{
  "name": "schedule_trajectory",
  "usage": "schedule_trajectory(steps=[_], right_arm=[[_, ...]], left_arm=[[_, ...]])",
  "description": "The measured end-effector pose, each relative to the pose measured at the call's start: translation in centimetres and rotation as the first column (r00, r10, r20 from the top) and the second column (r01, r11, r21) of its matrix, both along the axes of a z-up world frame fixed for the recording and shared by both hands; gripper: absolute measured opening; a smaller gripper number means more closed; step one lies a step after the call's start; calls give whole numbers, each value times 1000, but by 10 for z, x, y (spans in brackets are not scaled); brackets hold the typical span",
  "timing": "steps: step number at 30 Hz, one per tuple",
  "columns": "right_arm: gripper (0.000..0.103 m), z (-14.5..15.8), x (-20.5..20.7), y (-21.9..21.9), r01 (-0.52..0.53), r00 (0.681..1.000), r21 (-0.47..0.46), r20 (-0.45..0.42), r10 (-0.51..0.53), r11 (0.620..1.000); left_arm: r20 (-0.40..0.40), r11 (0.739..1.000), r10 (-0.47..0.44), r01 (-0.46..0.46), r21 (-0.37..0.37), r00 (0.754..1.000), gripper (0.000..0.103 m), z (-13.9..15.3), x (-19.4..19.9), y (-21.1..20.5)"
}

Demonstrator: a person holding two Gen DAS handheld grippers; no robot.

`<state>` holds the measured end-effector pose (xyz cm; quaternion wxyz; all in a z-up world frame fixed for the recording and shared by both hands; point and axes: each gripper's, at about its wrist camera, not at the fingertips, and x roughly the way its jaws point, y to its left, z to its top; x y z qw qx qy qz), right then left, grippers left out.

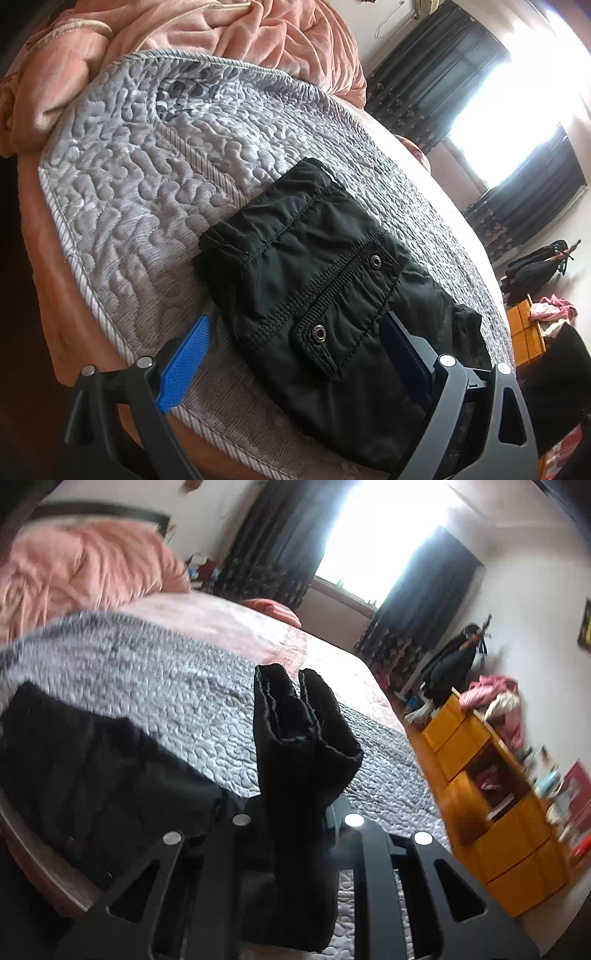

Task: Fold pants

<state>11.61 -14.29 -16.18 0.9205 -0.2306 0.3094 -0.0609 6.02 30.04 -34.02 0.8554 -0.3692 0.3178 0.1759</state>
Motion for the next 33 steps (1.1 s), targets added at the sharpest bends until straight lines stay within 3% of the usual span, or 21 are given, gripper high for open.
schedule_trajectory(steps=[8,18,21,26,33], right_arm=[[15,-51,5,56,-88,995,-264,-62,74,961],[15,-135,-6,117,-244,967,-517,-188,169,820],[15,-158,-11,126,-276,958,-548,-226,178,790],[16,-181,-17,132,-325,939,-542,-284,195,775],[24,-194,-13,136,-385,902,-438,-365,231,813]], left_arm=[[23,1000,1,0,-23,1000,92,1,-4,2],[39,999,4,-2,-46,999,92,-1,-7,6],[41,999,0,2,-50,999,92,-1,-7,7],[44,999,0,3,-54,999,92,-1,-8,7],[39,998,-8,10,-56,999,92,-2,-7,7]])
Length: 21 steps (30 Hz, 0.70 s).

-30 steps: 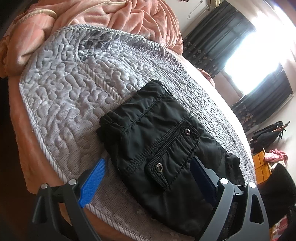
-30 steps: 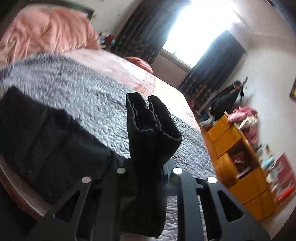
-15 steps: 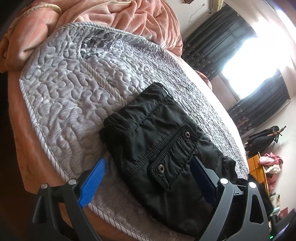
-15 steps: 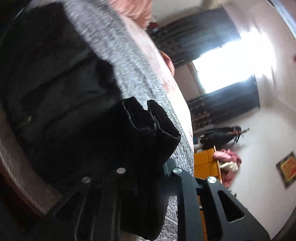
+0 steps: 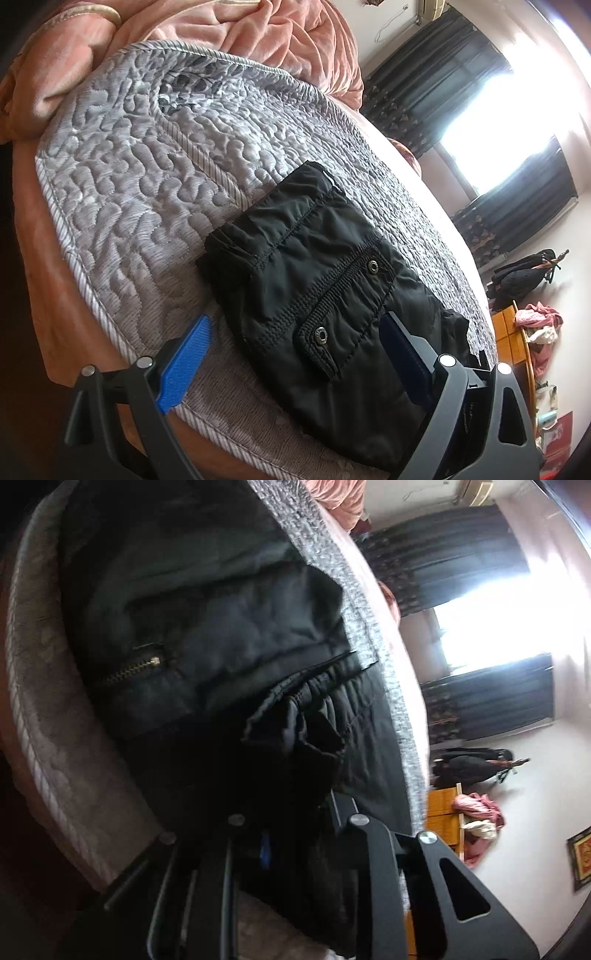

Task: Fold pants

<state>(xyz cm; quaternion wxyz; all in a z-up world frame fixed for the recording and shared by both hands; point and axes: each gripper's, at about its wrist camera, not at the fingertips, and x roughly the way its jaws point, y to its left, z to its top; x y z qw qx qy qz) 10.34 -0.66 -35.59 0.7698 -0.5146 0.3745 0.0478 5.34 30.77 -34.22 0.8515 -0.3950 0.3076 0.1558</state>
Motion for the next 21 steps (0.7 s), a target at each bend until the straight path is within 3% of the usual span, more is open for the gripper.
schedule_trajectory(steps=[4,7,8,10,13,16,18,19,21], right_arm=[[36,8,3,-3,8,997,90,-73,-2,996],[48,30,8,-11,31,985,256,-169,13,966],[60,42,7,-15,40,978,337,-207,32,940],[66,66,9,-26,77,971,489,-236,47,869],[66,83,23,-37,162,961,577,-277,5,801],[63,80,34,-36,187,953,560,-301,-12,807],[53,72,44,-33,219,942,549,-336,-28,806],[37,66,40,-36,238,934,551,-355,-34,800],[24,62,38,-41,268,923,566,-383,-40,780]], left_arm=[[-5,1000,-3,3,-4,1000,92,-1,1,2],[-7,1000,-4,4,-5,1000,92,-2,1,2],[-7,1000,-5,5,-5,1000,92,-2,1,2],[-7,1000,-7,7,-7,1000,92,-2,1,2],[-5,1000,-9,9,-10,1000,92,-2,1,2],[-7,1000,-18,17,-10,1000,92,-2,3,0],[-8,1000,-23,23,-6,1000,92,-2,4,0],[-7,1000,-23,23,-7,1000,92,-2,3,1],[-4,1000,-18,18,-14,1000,93,-2,1,3]])
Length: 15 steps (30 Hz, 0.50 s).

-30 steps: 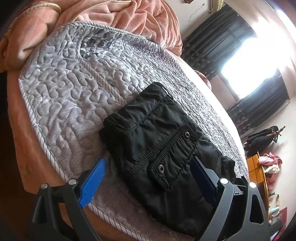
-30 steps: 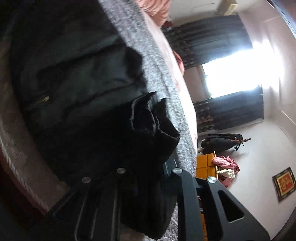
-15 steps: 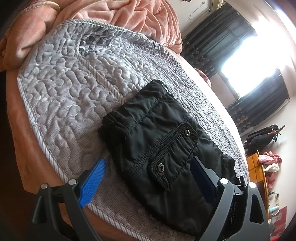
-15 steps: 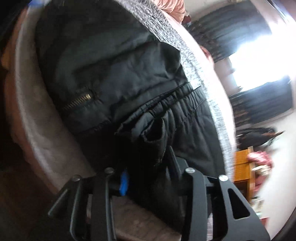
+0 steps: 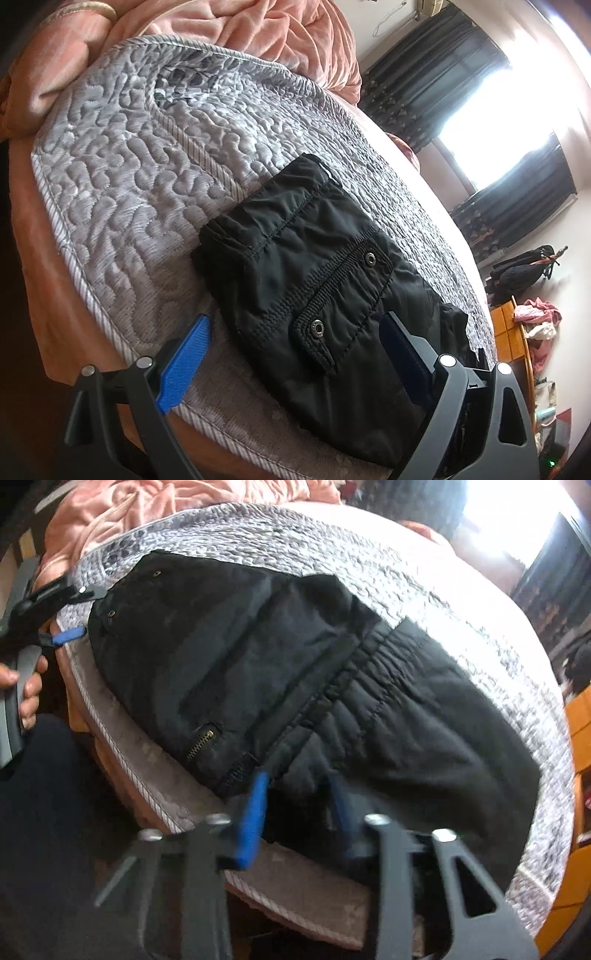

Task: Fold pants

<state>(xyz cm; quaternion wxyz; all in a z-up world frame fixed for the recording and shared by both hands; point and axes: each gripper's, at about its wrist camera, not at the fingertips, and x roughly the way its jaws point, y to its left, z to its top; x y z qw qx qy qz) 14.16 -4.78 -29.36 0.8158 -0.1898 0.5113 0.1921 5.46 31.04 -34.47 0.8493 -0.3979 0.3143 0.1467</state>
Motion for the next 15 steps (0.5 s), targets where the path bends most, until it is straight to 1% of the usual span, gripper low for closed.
schedule_trajectory(steps=[1,2,5,9,13,15], right_arm=[[17,1,-1,-2,0,1000,23,-15,0,1000],[15,3,-2,-3,-1,1000,31,-21,1,1000],[14,12,-15,-3,-22,1000,45,-11,22,999],[13,28,-18,-5,-26,1000,89,17,25,996],[14,2,-17,1,-51,998,54,-43,53,997],[15,-3,-19,1,-59,996,51,-59,62,997]], left_arm=[[1,1000,3,-3,-5,1000,93,0,-1,2],[1,1000,5,-5,-8,1000,93,-1,-2,2],[1,1000,4,-4,-11,1000,93,-1,-4,2],[-2,1000,-2,2,-9,1000,93,-1,-2,1],[-17,1000,-15,15,-9,1000,93,-2,2,-1],[-21,1000,-15,15,-4,1000,93,-2,2,-1]])
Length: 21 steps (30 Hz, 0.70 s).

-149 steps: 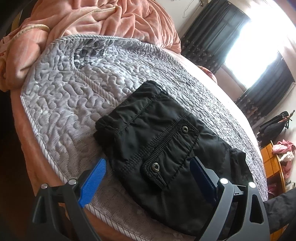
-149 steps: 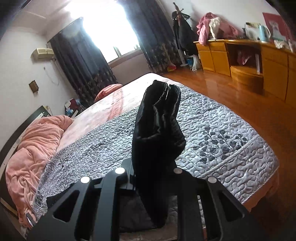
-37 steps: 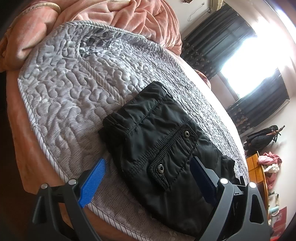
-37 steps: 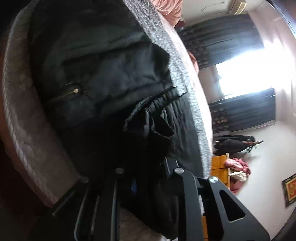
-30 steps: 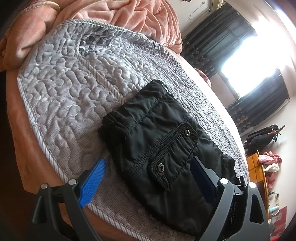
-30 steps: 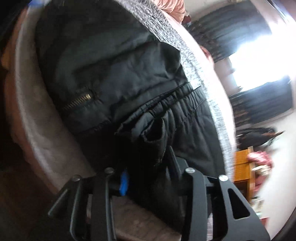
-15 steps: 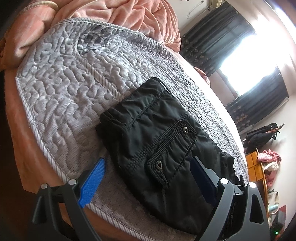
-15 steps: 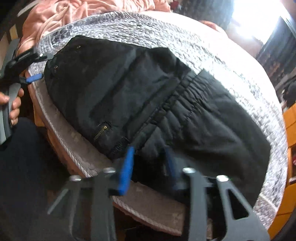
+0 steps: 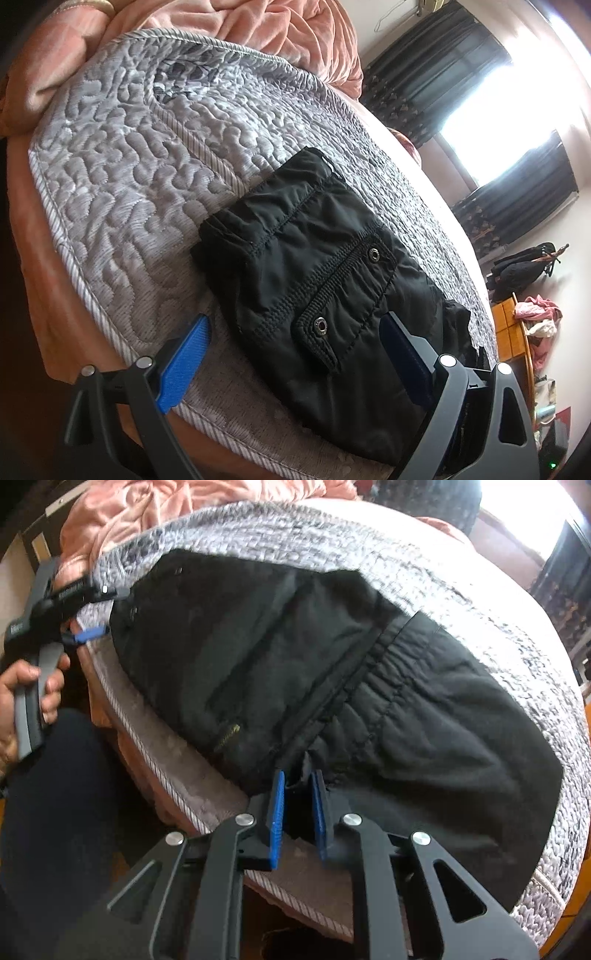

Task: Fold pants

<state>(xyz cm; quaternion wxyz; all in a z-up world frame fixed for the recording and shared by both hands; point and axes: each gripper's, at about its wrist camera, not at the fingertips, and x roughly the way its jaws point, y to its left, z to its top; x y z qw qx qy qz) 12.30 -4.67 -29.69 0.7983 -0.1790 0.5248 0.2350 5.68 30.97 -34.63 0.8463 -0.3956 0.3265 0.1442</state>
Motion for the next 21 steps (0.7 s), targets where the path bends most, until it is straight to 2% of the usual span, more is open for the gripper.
schedule_trajectory(steps=[3,5,8,12,15,18,20,21], right_arm=[[21,3,4,-1,-10,1000,7,-20,10,1000],[39,8,7,0,-21,999,13,-40,22,1000],[43,28,14,8,-64,995,42,-79,67,997],[50,60,42,26,-104,981,141,-148,125,984],[57,69,67,43,-121,964,194,-212,162,973],[66,81,96,77,-178,936,211,-264,231,961],[71,88,111,98,-212,921,223,-279,271,952],[74,90,117,108,-228,912,231,-289,290,946]], left_arm=[[-6,1000,6,-6,-14,1000,93,0,-1,3],[-5,1000,9,-9,-20,1000,93,0,-4,5],[-8,999,12,-12,-37,1000,94,2,-8,8],[17,994,30,-28,-103,999,98,0,-18,17],[34,972,38,-29,-232,999,99,-9,-23,27],[59,927,47,-21,-375,997,99,-19,-28,41],[75,907,77,-39,-419,994,99,-21,-33,48],[88,885,85,-35,-464,992,99,-24,-33,54]])
